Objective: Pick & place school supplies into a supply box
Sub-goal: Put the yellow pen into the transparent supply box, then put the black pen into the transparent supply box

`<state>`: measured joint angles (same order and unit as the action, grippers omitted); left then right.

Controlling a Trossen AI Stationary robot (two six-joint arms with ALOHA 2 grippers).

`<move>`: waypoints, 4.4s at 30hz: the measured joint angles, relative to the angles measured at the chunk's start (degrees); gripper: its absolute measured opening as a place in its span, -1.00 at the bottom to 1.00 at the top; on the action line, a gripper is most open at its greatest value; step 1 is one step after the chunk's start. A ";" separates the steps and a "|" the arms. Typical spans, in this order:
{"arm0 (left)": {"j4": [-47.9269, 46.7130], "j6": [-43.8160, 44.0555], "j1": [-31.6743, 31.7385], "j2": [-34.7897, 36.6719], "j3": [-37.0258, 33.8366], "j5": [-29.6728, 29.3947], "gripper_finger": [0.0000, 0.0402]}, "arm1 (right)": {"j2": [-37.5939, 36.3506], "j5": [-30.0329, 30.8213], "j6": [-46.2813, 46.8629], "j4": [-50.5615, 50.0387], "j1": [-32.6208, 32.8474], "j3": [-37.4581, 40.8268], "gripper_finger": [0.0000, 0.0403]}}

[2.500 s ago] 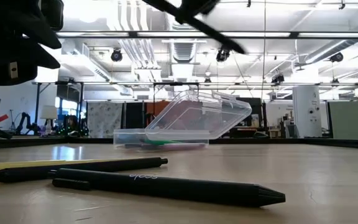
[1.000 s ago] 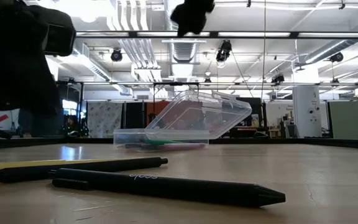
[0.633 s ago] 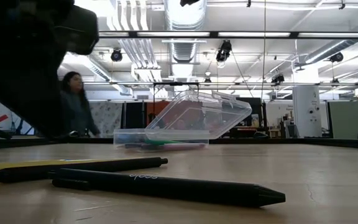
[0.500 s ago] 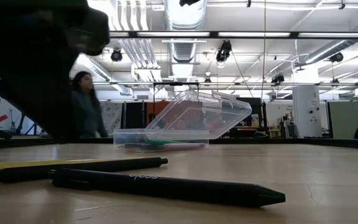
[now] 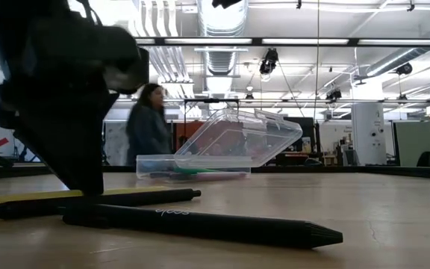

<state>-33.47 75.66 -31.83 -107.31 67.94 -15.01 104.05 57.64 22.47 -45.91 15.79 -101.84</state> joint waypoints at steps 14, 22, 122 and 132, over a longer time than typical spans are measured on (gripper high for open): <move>-1.70 -6.01 1.62 -3.42 -0.54 5.98 -0.91 | 0.04 -7.14 0.30 0.04 -0.04 0.04 -0.54; -4.92 -9.15 3.51 1.73 -0.94 6.53 -0.94 | 0.04 -7.14 0.28 0.35 -0.04 0.04 -0.52; 27.92 -10.59 4.74 41.33 -36.87 11.39 -0.42 | 24.35 -57.52 18.93 10.05 11.50 0.26 -0.54; 27.69 -10.60 4.74 40.92 -36.93 11.39 -0.42 | 29.75 -52.68 18.85 12.92 13.87 -0.64 -0.54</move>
<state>-5.78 65.06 -27.09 -66.39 31.00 -3.62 133.80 4.96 41.31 -33.00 29.67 -102.48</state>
